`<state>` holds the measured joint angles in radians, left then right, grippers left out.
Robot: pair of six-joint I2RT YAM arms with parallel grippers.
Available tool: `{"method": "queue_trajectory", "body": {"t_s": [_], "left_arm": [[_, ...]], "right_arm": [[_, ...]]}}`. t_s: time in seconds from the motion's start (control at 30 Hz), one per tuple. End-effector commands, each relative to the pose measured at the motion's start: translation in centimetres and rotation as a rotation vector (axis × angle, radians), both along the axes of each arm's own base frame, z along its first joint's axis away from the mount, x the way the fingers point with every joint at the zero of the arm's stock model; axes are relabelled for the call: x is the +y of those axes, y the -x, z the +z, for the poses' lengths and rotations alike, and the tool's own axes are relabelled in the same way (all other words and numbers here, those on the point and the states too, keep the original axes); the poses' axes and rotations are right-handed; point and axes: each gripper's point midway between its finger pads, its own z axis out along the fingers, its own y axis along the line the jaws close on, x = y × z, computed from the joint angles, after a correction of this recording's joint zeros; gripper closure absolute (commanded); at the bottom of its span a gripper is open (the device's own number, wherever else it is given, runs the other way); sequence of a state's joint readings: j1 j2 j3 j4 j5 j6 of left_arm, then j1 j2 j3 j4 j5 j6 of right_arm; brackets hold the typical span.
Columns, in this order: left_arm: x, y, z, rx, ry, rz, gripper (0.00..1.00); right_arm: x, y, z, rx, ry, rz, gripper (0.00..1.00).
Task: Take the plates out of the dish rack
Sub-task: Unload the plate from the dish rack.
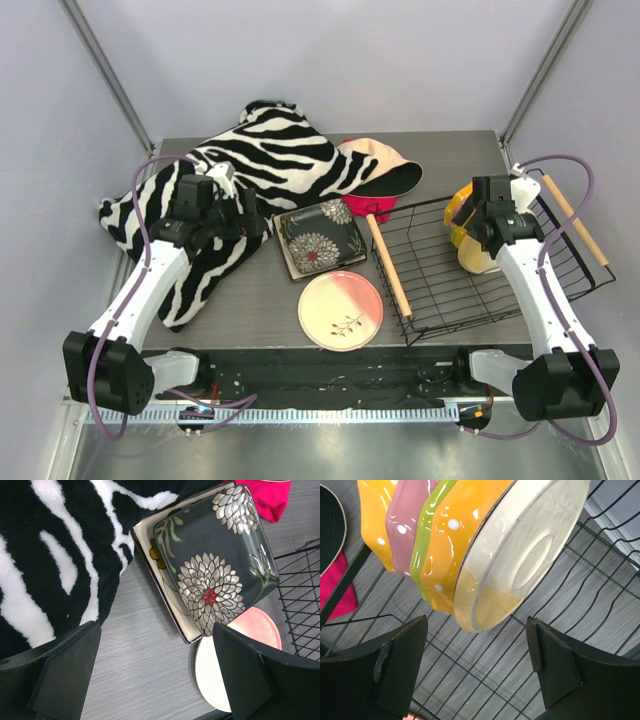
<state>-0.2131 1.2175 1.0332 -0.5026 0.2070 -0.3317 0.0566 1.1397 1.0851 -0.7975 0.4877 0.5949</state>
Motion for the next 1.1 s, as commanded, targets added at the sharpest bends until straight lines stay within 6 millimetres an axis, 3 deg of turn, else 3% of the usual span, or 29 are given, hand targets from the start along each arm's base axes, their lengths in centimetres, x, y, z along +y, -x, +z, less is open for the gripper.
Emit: {"method": "queue_trajectory", "body": {"t_s": [0.0,0.17,0.5,0.7,1.07], "left_arm": [[0.7,0.5,0.8,-0.034,-0.029,-0.009,0.00],[0.5,0.6,0.8,-0.033,-0.023,-0.016,0.00],[0.5,0.7,0.7,-0.029,-0.022,-0.018,0.00],[0.5,0.8,0.9,-0.036,-0.021,-0.020,0.00],[0.2,1.1,0.9,-0.033,-0.006,-0.032,0.00]], "right_arm": [[0.0,-1.8,-0.1,-0.059,-0.017,-0.031,0.14],[-0.4,-1.6,-1.9,-0.006,0.007,-0.051,0.14],[-3.3,1.3,-2.0,0.018,0.140,-0.153,0.13],[-3.6,1.3,-2.6,0.042,0.168,-0.159,0.13],[-4.3,4.0,-0.7,0.005,0.173,-0.210,0.13]]}}
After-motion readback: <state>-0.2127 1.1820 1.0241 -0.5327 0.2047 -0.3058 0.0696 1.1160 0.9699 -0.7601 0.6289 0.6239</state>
